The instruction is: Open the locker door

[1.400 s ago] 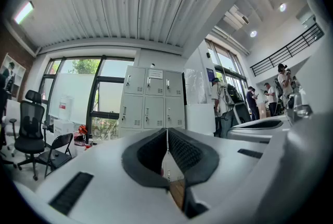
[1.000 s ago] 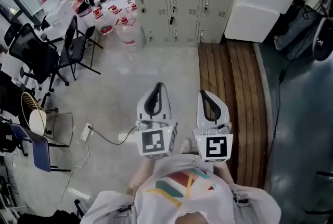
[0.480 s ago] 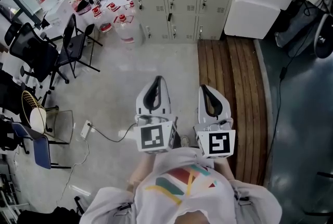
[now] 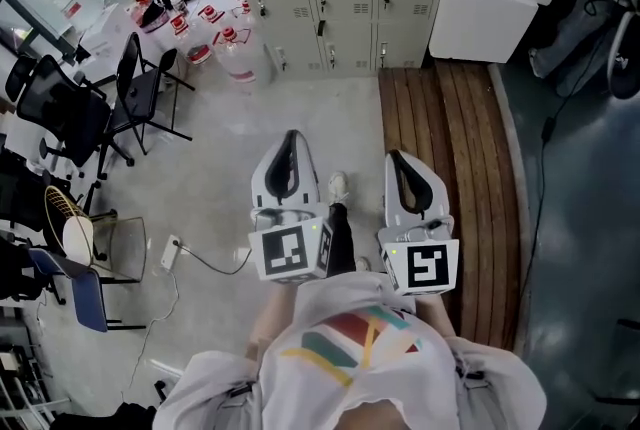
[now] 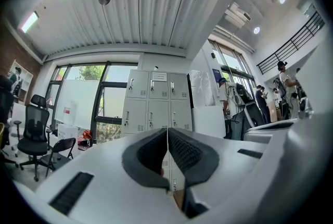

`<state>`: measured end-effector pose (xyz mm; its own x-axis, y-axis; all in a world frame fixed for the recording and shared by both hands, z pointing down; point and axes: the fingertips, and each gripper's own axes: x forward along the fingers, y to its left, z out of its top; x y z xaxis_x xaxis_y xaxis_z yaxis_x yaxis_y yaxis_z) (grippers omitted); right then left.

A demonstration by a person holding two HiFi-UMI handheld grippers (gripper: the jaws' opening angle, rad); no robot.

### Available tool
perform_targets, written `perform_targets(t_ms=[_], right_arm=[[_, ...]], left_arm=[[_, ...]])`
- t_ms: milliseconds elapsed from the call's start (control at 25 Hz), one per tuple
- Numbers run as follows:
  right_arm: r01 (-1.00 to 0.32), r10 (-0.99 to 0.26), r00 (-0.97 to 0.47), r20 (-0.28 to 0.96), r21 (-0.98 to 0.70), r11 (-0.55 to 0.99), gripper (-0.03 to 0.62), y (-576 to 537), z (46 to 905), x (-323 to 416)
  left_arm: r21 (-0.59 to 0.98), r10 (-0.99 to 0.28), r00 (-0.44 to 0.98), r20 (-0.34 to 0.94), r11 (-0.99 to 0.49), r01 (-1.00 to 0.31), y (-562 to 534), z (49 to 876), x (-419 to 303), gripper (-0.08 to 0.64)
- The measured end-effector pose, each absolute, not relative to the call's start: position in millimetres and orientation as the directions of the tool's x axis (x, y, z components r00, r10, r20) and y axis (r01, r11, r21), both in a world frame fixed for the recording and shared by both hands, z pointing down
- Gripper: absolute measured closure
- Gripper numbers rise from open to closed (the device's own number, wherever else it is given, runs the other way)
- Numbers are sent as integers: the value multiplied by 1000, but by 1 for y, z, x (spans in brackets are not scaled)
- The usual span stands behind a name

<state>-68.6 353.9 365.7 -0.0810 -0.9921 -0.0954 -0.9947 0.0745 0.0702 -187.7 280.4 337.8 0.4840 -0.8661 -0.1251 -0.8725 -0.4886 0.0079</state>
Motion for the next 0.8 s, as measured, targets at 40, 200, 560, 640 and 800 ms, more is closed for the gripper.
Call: perform_targets(t_ms=[40,200,560,640,800], right_arm=[[-995,-992,-75,-98,74,68,588,350,365,-66],[-995,-994,-48,-102,94,39,588,330,366,-51],[-991,-995,-12,-99,131,-1,588,227,373,-11],[-991,-996,-15,-91,137,2,588,192,373,-2],[-989,-996,-13,-86,149,0,588,115,364,16]], left_arm=[[10,-865,485,-128,-491,-871,275,338,-186,540],[31,-857,495,-145,-504,-863,248,339,-177,540],[65,-846,513,-146,-525,-849,137,354,-138,540],[75,-849,510,-138,-522,-850,101,355,-128,541],[80,-855,501,-132,-513,-854,23,354,-111,541]])
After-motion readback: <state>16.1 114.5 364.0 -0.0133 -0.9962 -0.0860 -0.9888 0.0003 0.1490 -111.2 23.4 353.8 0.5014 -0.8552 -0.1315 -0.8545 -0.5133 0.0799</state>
